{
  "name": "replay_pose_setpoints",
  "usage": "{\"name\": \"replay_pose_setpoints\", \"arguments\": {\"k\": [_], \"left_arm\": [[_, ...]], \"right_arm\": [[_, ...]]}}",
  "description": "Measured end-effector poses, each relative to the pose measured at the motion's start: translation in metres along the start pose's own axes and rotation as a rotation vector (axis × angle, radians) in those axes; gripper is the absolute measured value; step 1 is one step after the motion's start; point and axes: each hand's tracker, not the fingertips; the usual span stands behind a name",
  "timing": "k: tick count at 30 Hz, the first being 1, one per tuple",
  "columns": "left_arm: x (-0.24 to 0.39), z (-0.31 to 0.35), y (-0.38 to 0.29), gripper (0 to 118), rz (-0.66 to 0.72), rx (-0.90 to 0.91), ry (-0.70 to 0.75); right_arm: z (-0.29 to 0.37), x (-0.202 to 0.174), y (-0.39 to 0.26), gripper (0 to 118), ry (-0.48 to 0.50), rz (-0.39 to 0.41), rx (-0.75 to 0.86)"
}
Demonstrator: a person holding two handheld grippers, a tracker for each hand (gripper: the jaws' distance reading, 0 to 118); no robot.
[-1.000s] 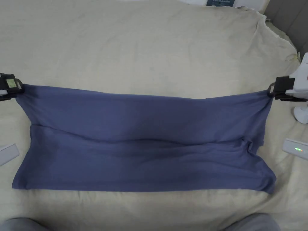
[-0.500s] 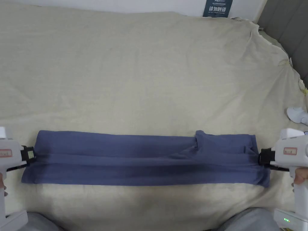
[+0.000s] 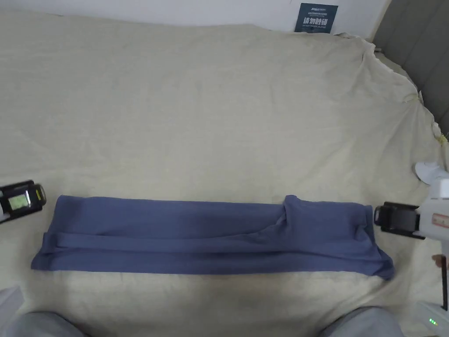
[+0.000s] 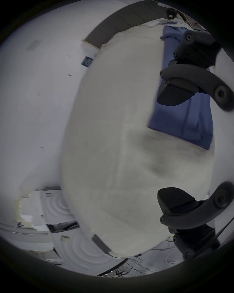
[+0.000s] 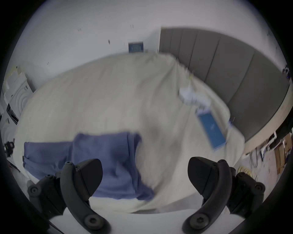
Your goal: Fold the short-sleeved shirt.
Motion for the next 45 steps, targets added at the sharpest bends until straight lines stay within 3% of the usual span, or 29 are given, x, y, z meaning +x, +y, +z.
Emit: {"name": "replay_pose_setpoints", "arguments": {"k": [6, 11, 12, 14, 15, 17, 19, 20, 33, 34, 36, 37, 38, 39, 42, 45], "left_arm": [[0.043, 0.044, 0.008, 107, -0.057, 0.329, -0.023], [0.078, 0.058, -0.015, 102, -0.155, 0.429, -0.068], [0.082, 0.058, -0.019, 95, -0.168, 0.431, -0.082], [0.094, 0.062, -0.029, 64, -0.203, 0.439, -0.107], [0.098, 0.062, -0.032, 50, -0.214, 0.439, -0.118], [0.105, 0.064, -0.037, 23, -0.229, 0.445, -0.137], [0.111, 0.066, -0.040, 0, -0.235, 0.452, -0.141], [0.111, 0.063, -0.041, 0, -0.234, 0.459, -0.147], [0.106, 0.066, -0.030, 0, -0.221, 0.443, -0.227], [0.100, 0.064, -0.024, 2, -0.195, 0.407, -0.267], [0.081, 0.055, -0.006, 28, -0.096, 0.311, -0.372], [0.071, 0.049, 0.003, 67, -0.046, 0.268, -0.398], [0.061, 0.041, 0.012, 95, -0.009, 0.212, -0.426], [0.051, 0.033, 0.020, 109, 0.008, 0.159, -0.447], [0.018, 0.010, 0.038, 118, 0.071, 0.022, -0.530], [-0.021, -0.020, 0.047, 118, 0.209, -0.186, -0.649]], "right_arm": [[0.058, -0.034, 0.016, 112, 0.007, 0.017, 0.435], [0.072, -0.064, -0.003, 113, 0.041, 0.010, 0.576], [0.074, -0.069, -0.007, 112, 0.051, 0.007, 0.590], [0.076, -0.075, -0.014, 106, 0.074, -0.007, 0.603], [0.076, -0.078, -0.017, 98, 0.090, -0.023, 0.607], [0.077, -0.082, -0.021, 57, 0.128, -0.046, 0.596], [0.076, -0.087, -0.024, 4, 0.121, -0.046, 0.598], [0.077, -0.089, -0.026, 0, 0.112, -0.046, 0.608], [0.073, -0.086, -0.022, 0, 0.148, -0.038, 0.590], [0.074, -0.088, -0.022, 0, 0.150, -0.034, 0.586], [0.073, -0.087, -0.021, 0, 0.149, -0.024, 0.580], [0.074, -0.089, -0.021, 0, 0.150, -0.017, 0.576], [0.076, -0.092, -0.021, 0, 0.149, -0.013, 0.574], [0.077, -0.092, -0.020, 0, 0.148, -0.009, 0.574], [0.079, -0.096, -0.018, 0, 0.141, 0.000, 0.570], [0.077, -0.101, -0.016, 0, 0.144, -0.001, 0.561]]}}
